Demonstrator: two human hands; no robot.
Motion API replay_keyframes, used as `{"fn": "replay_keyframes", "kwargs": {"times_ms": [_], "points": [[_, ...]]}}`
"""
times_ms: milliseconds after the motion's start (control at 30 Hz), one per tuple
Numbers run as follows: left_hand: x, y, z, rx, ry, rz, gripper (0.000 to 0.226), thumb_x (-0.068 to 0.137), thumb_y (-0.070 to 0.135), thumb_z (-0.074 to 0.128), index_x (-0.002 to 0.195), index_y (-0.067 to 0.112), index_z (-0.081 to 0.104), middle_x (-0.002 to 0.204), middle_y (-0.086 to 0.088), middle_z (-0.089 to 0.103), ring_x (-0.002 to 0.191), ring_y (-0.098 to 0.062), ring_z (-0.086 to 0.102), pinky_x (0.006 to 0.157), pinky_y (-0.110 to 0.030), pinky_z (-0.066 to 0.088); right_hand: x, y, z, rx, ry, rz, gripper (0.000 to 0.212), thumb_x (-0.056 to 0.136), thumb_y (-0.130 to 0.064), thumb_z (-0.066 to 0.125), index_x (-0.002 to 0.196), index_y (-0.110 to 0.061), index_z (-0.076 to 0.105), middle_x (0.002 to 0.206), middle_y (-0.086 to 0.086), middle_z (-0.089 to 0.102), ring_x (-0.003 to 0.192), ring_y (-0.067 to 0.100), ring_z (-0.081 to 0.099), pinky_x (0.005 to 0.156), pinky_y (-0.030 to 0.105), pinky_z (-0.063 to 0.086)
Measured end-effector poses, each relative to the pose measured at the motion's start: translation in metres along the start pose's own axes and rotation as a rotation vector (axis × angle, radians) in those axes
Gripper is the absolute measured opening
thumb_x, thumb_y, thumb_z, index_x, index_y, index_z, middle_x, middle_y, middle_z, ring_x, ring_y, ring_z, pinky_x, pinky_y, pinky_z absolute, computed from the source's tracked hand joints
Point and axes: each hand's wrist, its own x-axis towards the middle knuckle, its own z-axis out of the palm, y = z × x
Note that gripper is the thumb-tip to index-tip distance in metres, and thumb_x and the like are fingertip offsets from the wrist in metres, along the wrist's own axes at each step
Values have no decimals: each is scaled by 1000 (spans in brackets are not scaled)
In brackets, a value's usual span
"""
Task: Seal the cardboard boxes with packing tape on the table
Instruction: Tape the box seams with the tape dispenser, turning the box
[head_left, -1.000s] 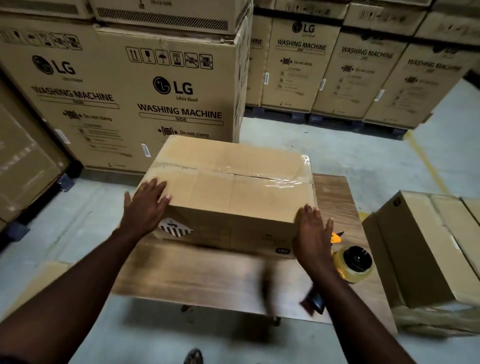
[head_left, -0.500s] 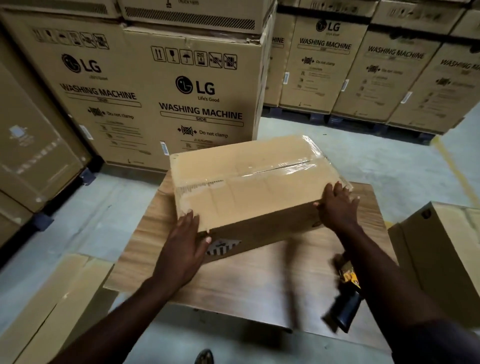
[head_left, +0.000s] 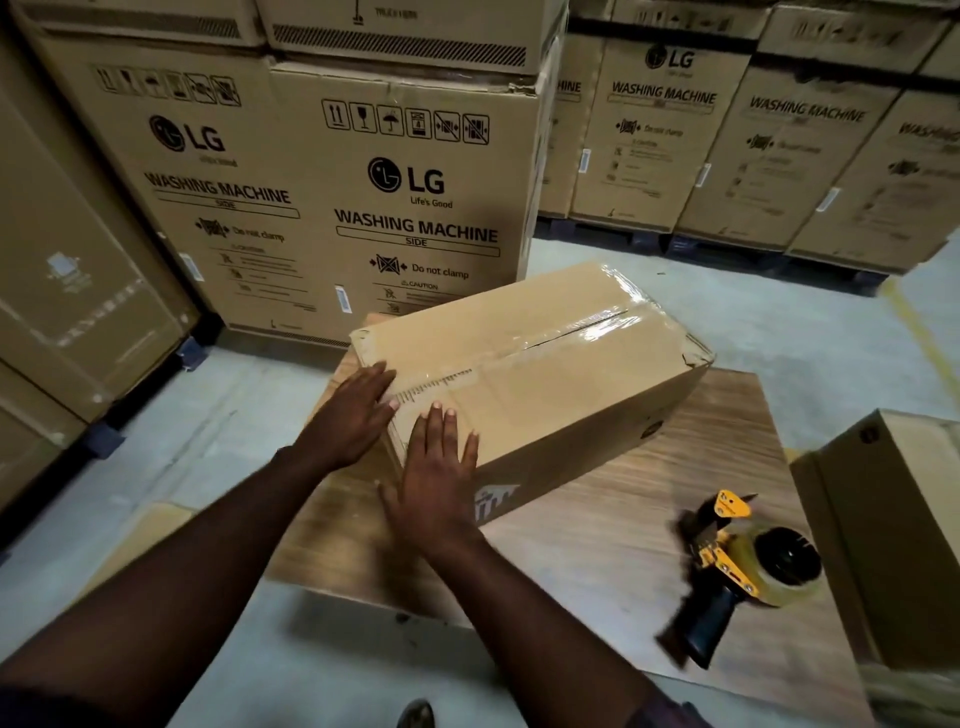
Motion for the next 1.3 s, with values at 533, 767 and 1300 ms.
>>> {"fn": "replay_keyframes", "kwargs": {"times_ms": [533, 767, 1300], "points": [[-86, 114, 83, 143, 71, 170, 55, 89, 39, 52, 143, 29, 51, 140, 1, 55, 118, -25, 55, 91, -45, 47, -66, 216, -59, 242, -13, -48, 99, 64, 2, 50, 153, -41, 38, 161, -31, 18, 152, -1, 2, 118, 52, -3], [-104, 136, 93, 79, 102, 237, 52, 87, 37, 46, 136, 25, 60, 129, 1, 60, 110, -25, 56, 89, -41, 49, -106, 235, -43, 615, 267, 22, 76, 67, 5, 38, 135, -17, 65, 147, -15, 52, 149, 8, 32, 121, 27, 24], [-107, 166, 75, -685, 58, -252, 27, 95, 11, 66, 118, 21, 74, 122, 7, 69, 114, -1, 61, 107, -31, 45, -158, 349, 37, 2009, -44, 1205, 18, 76, -17, 70, 79, -10, 54, 72, 8, 55, 60, 24, 55, 73, 39, 49]]}}
